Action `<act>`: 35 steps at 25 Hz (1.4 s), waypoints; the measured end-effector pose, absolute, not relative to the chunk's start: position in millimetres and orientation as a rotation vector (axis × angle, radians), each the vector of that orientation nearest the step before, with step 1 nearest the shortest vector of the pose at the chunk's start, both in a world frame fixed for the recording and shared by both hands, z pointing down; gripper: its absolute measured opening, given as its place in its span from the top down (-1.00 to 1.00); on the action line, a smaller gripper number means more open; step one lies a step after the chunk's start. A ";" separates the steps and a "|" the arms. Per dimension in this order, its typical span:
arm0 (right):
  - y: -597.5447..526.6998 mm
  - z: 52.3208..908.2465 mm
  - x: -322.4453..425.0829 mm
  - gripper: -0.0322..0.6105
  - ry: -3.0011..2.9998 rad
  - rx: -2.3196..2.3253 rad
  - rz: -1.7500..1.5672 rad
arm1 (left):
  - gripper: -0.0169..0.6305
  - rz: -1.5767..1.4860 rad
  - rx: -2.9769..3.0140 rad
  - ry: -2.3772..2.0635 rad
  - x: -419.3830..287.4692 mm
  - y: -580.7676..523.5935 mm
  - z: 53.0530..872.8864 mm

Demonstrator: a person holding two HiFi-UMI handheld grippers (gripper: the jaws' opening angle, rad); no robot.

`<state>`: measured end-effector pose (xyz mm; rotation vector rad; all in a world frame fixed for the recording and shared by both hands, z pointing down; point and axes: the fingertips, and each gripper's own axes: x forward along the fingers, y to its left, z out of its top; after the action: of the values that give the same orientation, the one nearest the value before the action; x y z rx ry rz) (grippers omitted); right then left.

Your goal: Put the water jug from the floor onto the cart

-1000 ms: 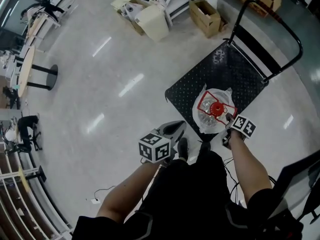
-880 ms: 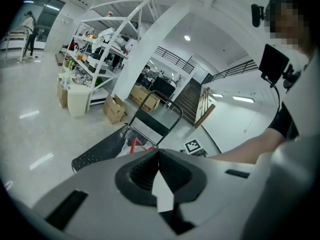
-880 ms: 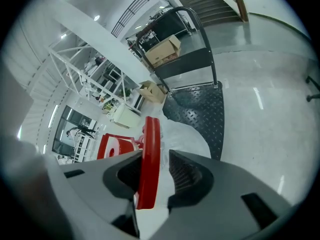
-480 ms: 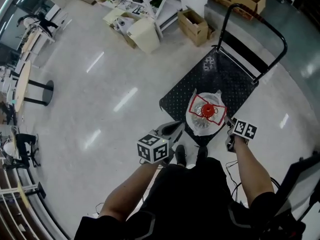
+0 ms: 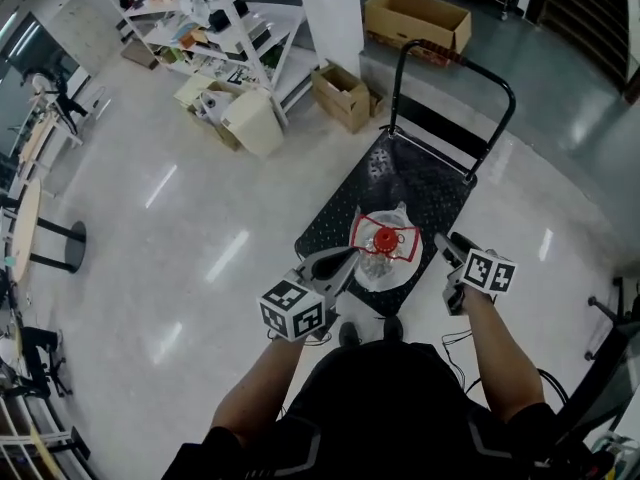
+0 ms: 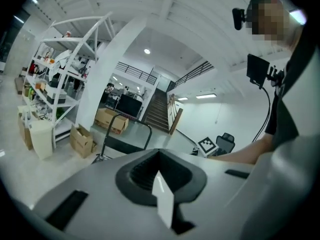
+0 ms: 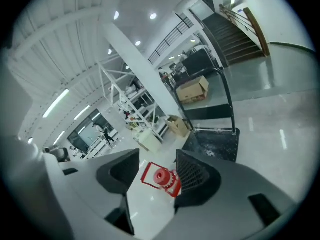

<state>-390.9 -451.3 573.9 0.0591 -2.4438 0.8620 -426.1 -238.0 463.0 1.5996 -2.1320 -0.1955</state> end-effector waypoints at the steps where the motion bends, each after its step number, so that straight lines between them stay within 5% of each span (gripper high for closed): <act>1: -448.6 554.7 -391.8 0.19 -2.488 0.031 0.850 | 0.94 -0.201 1.622 -2.145 -426.9 -239.9 453.6; 5: -438.9 482.5 -392.4 0.27 -2.645 -0.037 0.735 | 0.94 -0.250 1.677 -2.183 -432.4 -243.0 421.4; 8: -435.6 444.2 -384.9 0.88 -2.729 -0.030 0.654 | 0.94 -0.273 1.727 -2.173 -430.8 -247.7 406.4; 27: -394.6 386.3 -279.5 0.89 -2.786 0.253 0.348 | 0.94 -0.209 2.031 -1.953 -379.5 -251.7 398.7; 35: -392.9 366.8 -178.9 0.89 -2.859 0.453 0.354 | 0.94 -0.093 2.205 -1.813 -279.8 -256.1 379.3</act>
<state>-178.9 -392.9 366.8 0.4531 -2.8592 0.3542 -279.8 -256.1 379.3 2.2047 -1.8131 -0.0925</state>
